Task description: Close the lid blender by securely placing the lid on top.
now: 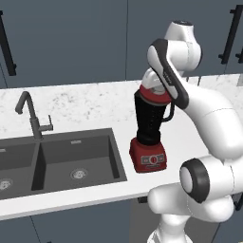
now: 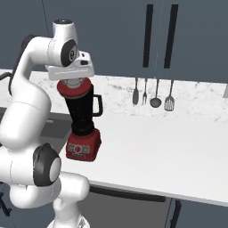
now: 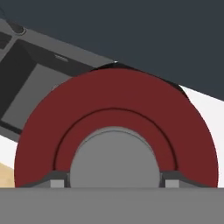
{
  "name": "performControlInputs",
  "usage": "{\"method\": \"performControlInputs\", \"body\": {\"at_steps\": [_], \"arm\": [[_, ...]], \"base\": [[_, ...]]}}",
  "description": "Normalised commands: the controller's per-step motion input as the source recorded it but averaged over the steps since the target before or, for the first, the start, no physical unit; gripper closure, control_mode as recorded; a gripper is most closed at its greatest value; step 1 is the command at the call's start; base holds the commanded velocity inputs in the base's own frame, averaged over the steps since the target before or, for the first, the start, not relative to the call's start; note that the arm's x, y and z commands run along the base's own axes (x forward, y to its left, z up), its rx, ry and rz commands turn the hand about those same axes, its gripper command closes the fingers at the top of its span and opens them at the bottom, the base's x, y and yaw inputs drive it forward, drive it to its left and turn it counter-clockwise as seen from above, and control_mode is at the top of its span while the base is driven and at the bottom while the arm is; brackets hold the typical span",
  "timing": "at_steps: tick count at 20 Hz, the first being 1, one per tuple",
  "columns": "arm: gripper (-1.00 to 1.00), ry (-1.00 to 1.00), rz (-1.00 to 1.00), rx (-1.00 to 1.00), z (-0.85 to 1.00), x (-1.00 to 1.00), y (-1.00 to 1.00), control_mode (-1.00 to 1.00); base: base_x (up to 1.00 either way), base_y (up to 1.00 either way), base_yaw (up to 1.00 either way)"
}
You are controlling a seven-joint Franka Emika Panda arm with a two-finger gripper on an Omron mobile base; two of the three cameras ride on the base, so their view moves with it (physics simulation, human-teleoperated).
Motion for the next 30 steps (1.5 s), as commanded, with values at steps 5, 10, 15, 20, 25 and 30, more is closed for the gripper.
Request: {"method": "performControlInputs", "body": {"at_steps": [5, 10, 15, 20, 25, 30], "arm": [[1.0, 0.02, 0.11, -0.01, 0.02, -0.03, 0.0, -1.0], [1.0, 0.13, 0.07, 0.0, 0.04, 0.03, 0.0, -1.0], [1.0, 0.19, 0.0, 0.0, 0.09, 0.11, 0.0, -1.0], [1.0, 0.05, 0.0, -0.03, 0.06, 0.59, 0.0, -1.0], [1.0, -0.25, 0.0, -0.19, -0.05, 0.36, 0.0, -1.0], [1.0, -0.42, 0.0, -0.24, -0.26, 0.29, 0.0, -1.0]], "base": [[0.0, 0.0, 0.0], [0.0, 0.0, 0.0], [0.0, 0.0, 0.0], [0.0, 0.0, 0.0], [0.0, 0.0, 0.0], [0.0, 0.0, 0.0]]}}
